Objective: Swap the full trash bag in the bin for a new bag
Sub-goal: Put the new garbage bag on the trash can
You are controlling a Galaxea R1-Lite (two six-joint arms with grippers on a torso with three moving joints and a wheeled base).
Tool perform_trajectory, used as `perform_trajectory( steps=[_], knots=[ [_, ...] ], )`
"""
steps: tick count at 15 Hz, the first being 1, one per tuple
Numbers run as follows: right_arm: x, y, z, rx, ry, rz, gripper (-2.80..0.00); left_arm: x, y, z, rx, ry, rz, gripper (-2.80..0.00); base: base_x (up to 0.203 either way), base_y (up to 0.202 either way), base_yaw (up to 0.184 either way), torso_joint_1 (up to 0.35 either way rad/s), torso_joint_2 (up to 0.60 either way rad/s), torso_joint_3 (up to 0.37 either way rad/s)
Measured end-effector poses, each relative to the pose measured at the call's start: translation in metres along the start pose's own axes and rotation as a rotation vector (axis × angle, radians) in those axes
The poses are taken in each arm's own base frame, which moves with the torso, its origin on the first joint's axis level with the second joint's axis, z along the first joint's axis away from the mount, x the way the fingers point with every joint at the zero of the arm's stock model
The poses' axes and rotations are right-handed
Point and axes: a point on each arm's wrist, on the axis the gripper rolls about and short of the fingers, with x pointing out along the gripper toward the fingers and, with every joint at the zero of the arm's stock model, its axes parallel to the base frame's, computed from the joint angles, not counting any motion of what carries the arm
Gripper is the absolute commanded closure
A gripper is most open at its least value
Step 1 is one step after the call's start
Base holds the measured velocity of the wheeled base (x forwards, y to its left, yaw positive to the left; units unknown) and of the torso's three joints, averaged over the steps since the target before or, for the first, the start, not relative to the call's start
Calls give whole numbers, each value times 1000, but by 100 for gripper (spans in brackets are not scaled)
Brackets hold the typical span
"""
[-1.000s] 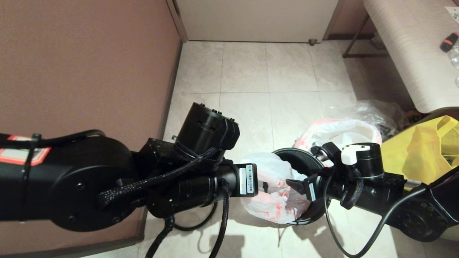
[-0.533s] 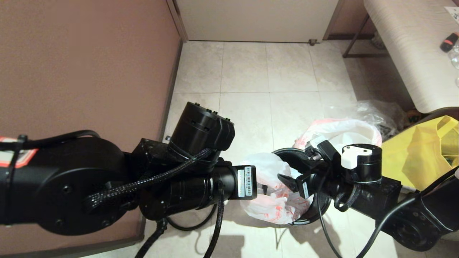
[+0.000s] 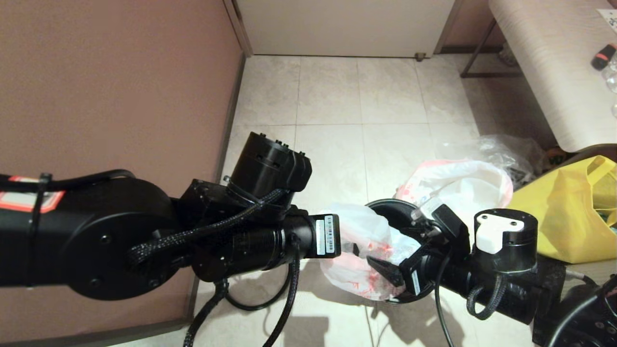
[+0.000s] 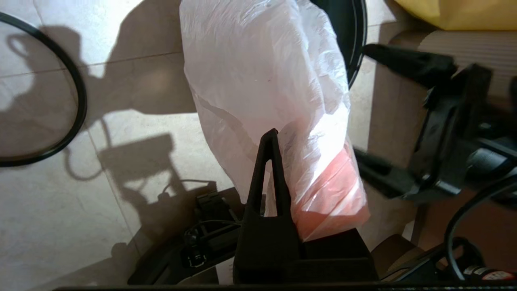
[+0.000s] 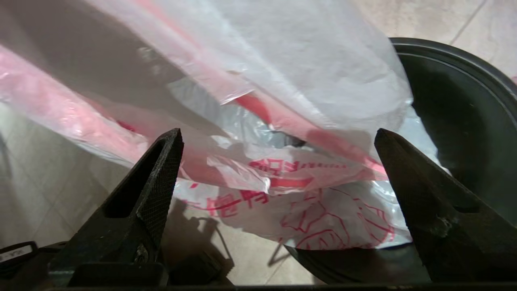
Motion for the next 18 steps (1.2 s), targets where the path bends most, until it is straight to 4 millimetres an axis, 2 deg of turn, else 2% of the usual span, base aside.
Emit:
perform_trajectory(
  steps=[2,5,7,11,14,18],
  knots=[
    [5,4,0,-9,-7,11,-280,-3,-3,2,1,-2,-18,0,0,0,0,0,0,0],
    [19,-1,15,-12,-111,-11,-280,-7,-2,0,9,18,-16,0,0,0,0,0,0,0],
    [26,4,16,-33,-119,-10,-280,-8,-3,1,7,15,-22,0,0,0,0,0,0,0],
    [44,2,11,-95,-165,-185,-280,-11,-4,0,6,15,-27,0,0,0,0,0,0,0],
    [50,-21,11,-80,-217,-380,-280,-13,-2,1,0,11,-26,0,0,0,0,0,0,0],
    [44,-63,0,-52,-212,-511,-280,-12,-2,1,-2,13,-26,0,0,0,0,0,0,0]
  ],
)
